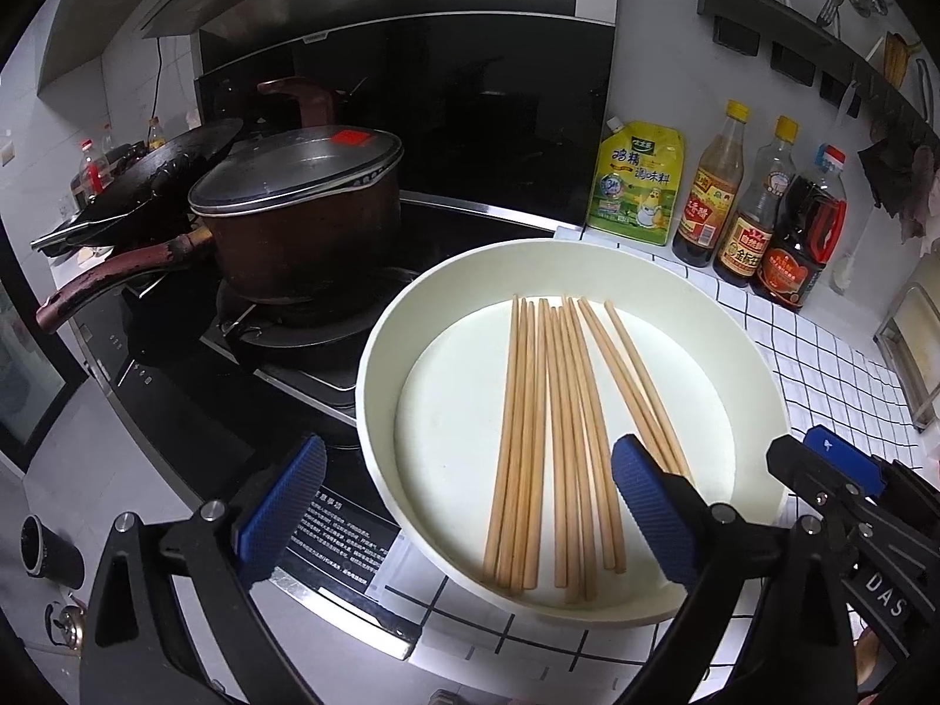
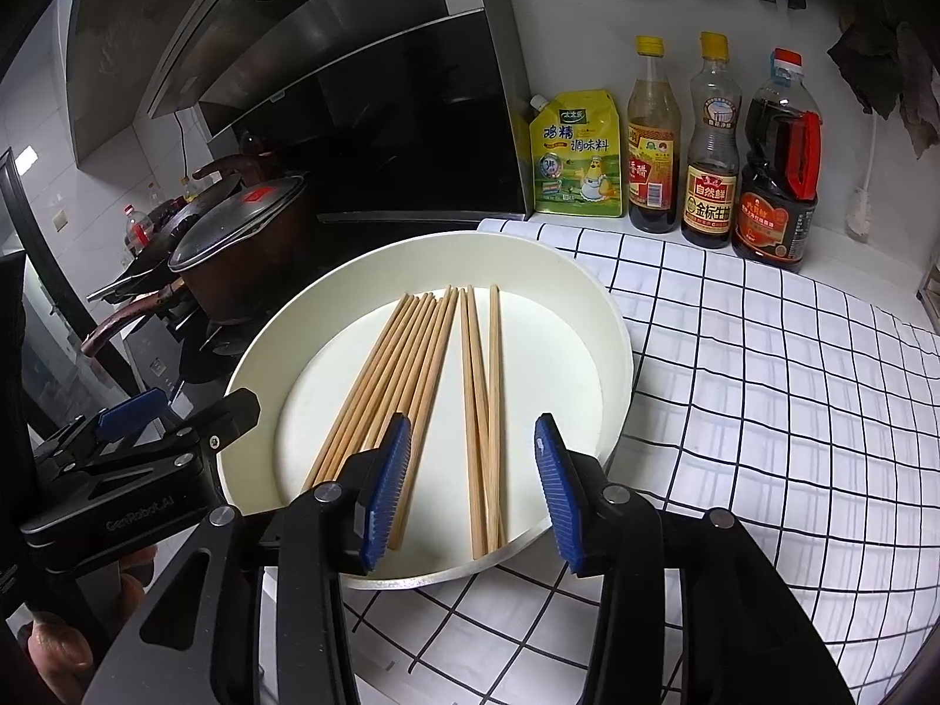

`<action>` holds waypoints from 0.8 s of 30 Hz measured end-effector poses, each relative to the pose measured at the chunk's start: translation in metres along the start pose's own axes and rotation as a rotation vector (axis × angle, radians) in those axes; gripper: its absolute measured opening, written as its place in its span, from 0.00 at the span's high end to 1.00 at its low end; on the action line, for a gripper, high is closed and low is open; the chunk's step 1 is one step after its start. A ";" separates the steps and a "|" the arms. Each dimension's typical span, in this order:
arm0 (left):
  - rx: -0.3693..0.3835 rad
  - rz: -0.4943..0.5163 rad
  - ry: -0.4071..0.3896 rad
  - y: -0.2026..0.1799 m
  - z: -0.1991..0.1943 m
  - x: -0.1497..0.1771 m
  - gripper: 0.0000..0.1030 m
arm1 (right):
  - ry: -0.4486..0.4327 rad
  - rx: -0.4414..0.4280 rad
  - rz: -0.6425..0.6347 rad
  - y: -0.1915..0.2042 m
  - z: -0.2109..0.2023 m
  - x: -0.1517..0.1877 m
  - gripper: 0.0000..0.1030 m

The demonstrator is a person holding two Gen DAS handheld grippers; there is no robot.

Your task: Organize utensils

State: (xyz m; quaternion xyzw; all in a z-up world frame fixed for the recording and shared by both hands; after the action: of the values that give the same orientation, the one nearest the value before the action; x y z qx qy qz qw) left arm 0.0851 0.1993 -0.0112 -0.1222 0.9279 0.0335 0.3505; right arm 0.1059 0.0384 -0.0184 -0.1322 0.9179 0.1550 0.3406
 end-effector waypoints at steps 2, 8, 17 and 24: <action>0.001 -0.009 0.002 0.001 0.001 0.000 0.07 | 0.000 0.001 0.002 -0.001 0.001 0.001 0.59; -0.006 -0.012 0.003 0.003 0.000 0.000 0.07 | 0.001 0.002 0.004 -0.001 0.001 0.001 0.59; -0.009 0.001 -0.008 0.001 -0.002 0.000 0.07 | -0.007 0.020 -0.016 0.002 -0.002 0.000 0.59; -0.008 -0.001 -0.001 0.000 -0.002 0.001 0.06 | -0.009 0.021 -0.016 0.001 -0.003 0.000 0.58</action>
State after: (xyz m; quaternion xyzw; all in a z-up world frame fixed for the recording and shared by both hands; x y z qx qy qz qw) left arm 0.0830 0.1990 -0.0098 -0.1240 0.9276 0.0372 0.3505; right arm 0.1036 0.0385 -0.0160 -0.1352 0.9169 0.1432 0.3472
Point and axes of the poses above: each gripper's, at about its wrist camera, not at the fingertips, and z roughly the way its jaws point, y to its left, x to its underside, the point moved 8 cm from there along z, roughly the way its jaws point, and after that the axes turned 3 degrees about y, right-handed, at the moved point
